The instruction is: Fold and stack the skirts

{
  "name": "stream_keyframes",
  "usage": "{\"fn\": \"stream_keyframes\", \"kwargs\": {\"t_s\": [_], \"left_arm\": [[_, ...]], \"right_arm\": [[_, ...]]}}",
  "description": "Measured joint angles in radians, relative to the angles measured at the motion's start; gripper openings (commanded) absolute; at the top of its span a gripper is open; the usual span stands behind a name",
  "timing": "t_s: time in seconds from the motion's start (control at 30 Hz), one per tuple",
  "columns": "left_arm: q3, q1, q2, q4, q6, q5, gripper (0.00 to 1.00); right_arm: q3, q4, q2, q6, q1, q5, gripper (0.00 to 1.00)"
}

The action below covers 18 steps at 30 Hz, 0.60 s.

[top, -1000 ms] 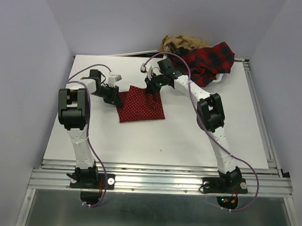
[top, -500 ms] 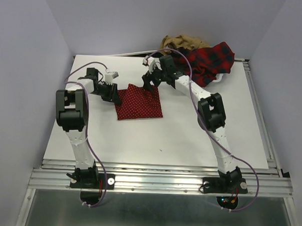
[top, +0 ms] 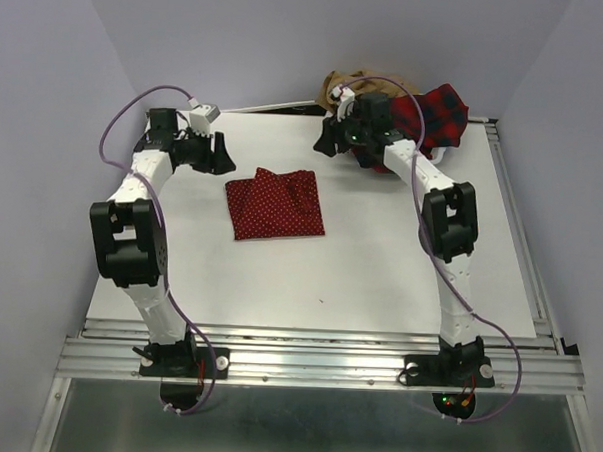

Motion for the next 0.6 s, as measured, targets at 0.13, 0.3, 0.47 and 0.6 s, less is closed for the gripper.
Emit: {"fn": "stream_keyframes", "kwargs": {"t_s": [0.13,0.3,0.47,0.6], "left_arm": [[0.010,-0.060,0.039,-0.006,-0.001,-0.015,0.68],[0.010,-0.116,0.083,0.003,-0.021,-0.040,0.69],[0.039,-0.162,0.135,0.027,-0.036,-0.071,0.67],[0.045,-0.185,0.171,0.057,-0.059,-0.090,0.58]], "right_arm": [[-0.014,0.003,0.021,0.090,-0.046,-0.101,0.75],[-0.116,0.063,0.021,0.186,-0.042,-0.236,0.75],[-0.175,0.078,0.021,0.208,-0.023,-0.306,0.73],[-0.175,0.081,0.022,0.186,-0.009,-0.335,0.73]]}}
